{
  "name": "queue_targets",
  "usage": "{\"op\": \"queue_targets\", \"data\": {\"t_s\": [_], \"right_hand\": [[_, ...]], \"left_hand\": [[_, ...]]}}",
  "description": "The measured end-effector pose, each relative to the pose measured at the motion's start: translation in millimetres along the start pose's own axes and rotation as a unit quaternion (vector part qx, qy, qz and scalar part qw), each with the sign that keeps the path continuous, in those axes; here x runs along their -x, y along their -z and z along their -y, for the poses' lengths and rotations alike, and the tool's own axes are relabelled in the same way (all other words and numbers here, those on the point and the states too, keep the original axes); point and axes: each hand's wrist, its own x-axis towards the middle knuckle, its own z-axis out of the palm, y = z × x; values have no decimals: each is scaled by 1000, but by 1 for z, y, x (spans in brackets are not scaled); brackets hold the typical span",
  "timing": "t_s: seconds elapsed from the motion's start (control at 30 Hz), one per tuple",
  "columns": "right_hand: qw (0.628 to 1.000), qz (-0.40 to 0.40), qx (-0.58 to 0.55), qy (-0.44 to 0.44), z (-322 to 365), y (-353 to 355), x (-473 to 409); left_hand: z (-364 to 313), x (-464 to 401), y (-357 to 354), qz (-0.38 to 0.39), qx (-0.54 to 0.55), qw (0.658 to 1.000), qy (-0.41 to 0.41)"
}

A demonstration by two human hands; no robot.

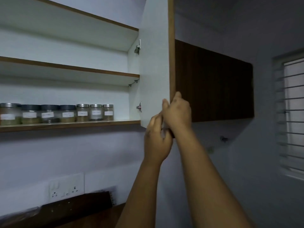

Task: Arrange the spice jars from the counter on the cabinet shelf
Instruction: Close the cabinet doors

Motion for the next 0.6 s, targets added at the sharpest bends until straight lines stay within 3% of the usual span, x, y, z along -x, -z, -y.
{"op": "queue_targets", "data": {"t_s": [0.2, 0.4, 0.6], "right_hand": [[990, 0, 29, 138, 56, -63, 39], [950, 79, -183, 239, 124, -176, 59], [947, 67, -109, 294, 166, -295, 59]], "left_hand": [[46, 22, 87, -77, -74, 994, -8], [104, 20, 171, -147, -86, 983, 64], [188, -8, 248, -180, -211, 956, 101]]}}
